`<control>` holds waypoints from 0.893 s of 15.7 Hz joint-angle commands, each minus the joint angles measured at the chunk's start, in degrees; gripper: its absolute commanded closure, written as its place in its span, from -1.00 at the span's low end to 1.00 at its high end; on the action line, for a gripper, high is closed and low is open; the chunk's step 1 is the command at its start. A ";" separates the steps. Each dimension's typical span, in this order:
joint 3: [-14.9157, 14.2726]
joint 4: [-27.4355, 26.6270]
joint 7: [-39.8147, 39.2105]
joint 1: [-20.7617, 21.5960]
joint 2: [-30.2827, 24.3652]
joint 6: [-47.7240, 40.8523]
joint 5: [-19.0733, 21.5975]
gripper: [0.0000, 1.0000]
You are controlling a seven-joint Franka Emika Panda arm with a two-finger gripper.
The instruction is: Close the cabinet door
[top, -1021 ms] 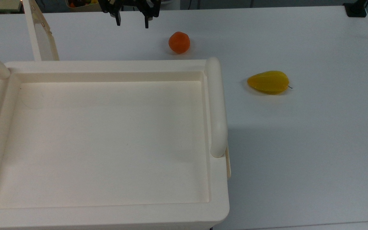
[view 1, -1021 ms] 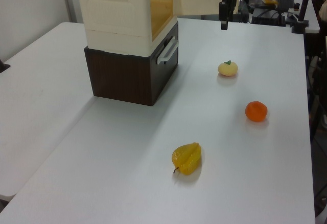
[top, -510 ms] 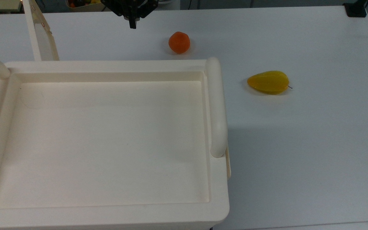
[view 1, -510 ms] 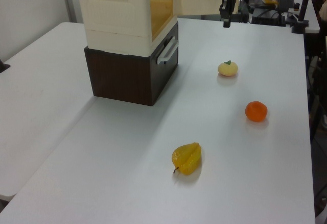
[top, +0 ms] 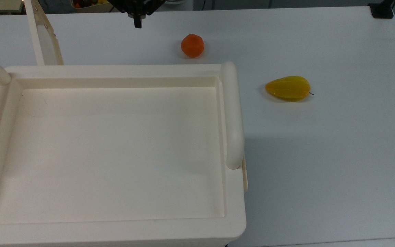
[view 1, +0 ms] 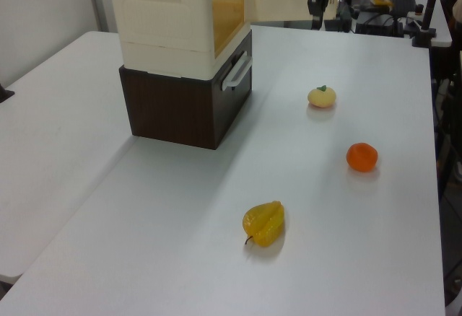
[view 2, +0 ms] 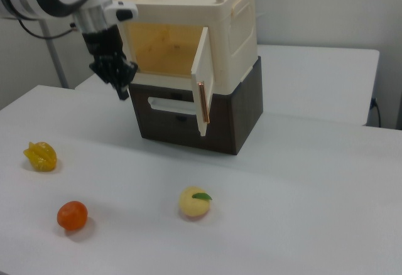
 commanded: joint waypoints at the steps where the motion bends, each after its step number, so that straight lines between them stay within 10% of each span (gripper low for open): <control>1: -0.52 4.99 -1.43 -1.35 -0.92 0.58 -0.43 1.00; 14: -1.92 8.52 -1.17 -11.80 -0.57 23.42 -0.16 1.00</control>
